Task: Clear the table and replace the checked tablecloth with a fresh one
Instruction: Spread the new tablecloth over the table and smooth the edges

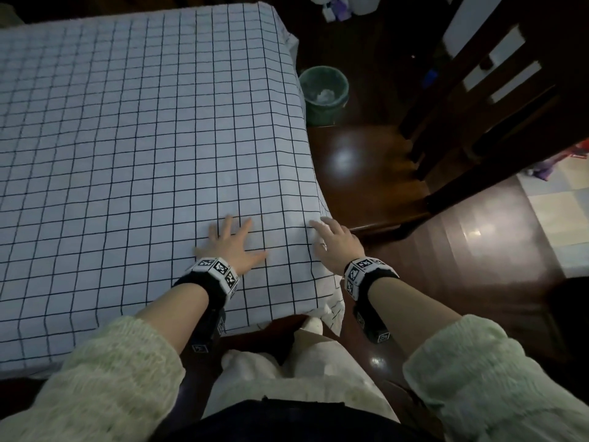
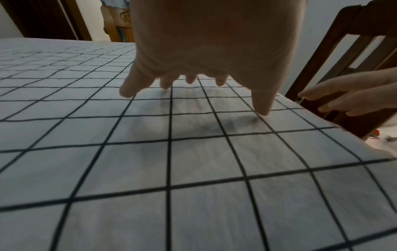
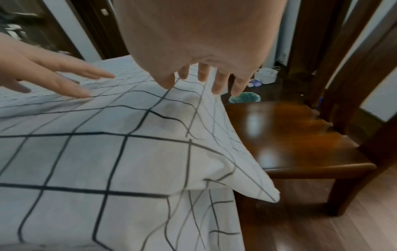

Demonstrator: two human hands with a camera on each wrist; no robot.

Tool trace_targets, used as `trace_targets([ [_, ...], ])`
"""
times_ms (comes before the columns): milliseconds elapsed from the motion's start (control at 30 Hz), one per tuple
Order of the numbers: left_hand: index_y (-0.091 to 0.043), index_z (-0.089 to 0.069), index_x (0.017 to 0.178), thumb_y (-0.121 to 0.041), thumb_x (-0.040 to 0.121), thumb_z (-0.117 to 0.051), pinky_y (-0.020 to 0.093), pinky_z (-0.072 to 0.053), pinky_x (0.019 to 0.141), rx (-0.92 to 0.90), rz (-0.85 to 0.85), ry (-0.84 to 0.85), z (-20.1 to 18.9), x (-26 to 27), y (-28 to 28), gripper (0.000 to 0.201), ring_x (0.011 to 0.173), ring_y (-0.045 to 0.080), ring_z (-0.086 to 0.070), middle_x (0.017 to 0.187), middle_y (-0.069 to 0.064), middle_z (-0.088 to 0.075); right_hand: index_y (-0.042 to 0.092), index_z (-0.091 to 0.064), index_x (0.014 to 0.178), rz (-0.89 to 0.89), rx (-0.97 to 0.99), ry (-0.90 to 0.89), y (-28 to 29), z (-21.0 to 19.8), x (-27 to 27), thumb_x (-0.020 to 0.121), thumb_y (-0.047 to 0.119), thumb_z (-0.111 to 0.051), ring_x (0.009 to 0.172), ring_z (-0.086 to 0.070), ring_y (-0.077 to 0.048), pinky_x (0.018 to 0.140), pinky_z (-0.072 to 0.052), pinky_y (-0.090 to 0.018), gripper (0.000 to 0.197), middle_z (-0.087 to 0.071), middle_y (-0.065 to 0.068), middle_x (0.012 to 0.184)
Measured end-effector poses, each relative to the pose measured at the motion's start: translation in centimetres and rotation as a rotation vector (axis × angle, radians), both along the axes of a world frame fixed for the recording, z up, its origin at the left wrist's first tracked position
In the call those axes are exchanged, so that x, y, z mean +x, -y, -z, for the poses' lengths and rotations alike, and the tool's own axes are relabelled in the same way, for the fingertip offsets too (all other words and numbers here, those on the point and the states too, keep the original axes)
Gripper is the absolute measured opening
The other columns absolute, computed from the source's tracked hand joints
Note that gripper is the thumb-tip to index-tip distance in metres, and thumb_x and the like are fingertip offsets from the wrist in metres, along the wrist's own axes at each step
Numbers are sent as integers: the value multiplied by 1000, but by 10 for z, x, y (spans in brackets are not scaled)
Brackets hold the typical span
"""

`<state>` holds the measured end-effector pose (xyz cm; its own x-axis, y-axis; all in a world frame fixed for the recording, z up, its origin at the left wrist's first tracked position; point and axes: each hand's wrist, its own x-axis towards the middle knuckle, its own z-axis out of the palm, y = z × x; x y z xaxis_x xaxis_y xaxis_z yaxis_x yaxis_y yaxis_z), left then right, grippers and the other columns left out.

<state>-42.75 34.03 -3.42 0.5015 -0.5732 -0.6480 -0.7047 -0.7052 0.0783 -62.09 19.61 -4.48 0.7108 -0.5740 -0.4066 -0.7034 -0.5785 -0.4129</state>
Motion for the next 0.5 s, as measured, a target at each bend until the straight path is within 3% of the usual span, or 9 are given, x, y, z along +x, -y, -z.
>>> trace_targets([
  [100, -53, 10, 144, -83, 72, -46, 76, -18, 101, 24, -20, -61, 7, 5, -8, 96, 144, 31, 20, 154, -13, 28, 35, -21, 150, -117, 68, -4, -13, -2, 18, 97, 39, -40, 146, -17, -24, 118, -19, -45, 56, -11, 2, 161],
  [233, -53, 9, 144, -81, 72, -48, 75, -18, 101, 31, -22, -59, 5, 3, -5, 96, 144, 32, 21, 155, -13, 27, 40, -5, 151, -96, 182, -56, -27, 7, 31, 98, 46, -37, 149, 0, -22, 119, -15, -47, 63, 5, 1, 162],
  [500, -51, 11, 144, -83, 72, -46, 72, -20, 104, 52, 2, -45, -2, -8, 5, 98, 144, 33, 18, 155, -12, 27, 46, 2, 149, -69, 187, -85, -19, 9, 23, 98, 41, -29, 149, -1, -12, 114, -12, -62, 60, 0, 8, 161],
])
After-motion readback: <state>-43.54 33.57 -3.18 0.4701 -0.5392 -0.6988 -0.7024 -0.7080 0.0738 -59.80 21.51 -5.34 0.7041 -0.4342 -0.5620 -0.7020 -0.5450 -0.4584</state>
